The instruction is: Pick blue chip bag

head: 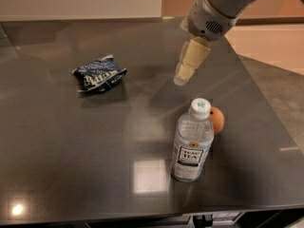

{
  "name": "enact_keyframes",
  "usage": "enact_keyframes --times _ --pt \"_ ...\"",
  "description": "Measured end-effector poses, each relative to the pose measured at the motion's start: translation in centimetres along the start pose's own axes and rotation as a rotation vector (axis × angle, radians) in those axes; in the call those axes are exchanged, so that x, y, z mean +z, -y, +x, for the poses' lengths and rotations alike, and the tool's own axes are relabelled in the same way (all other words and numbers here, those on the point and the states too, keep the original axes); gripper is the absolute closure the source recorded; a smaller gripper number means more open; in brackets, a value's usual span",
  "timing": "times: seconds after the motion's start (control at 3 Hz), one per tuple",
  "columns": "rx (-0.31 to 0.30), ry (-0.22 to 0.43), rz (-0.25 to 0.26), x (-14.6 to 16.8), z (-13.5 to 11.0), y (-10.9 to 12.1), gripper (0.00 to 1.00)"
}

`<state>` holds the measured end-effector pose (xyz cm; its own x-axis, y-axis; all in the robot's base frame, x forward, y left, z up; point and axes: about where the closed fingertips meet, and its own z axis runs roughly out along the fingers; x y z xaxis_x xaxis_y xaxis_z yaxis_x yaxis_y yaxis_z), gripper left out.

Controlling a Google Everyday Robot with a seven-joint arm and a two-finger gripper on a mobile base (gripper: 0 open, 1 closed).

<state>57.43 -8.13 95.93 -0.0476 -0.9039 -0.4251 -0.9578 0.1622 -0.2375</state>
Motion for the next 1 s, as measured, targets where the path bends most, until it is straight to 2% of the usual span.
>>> enact_keyframes --times 0.33,1.0 --pt "-0.015 0.012 -0.047 3.6 -3.4 0.0 0.0" --pt "0.013 -0.051 -0.096 9.2 -7.9 -0.6 0.0"
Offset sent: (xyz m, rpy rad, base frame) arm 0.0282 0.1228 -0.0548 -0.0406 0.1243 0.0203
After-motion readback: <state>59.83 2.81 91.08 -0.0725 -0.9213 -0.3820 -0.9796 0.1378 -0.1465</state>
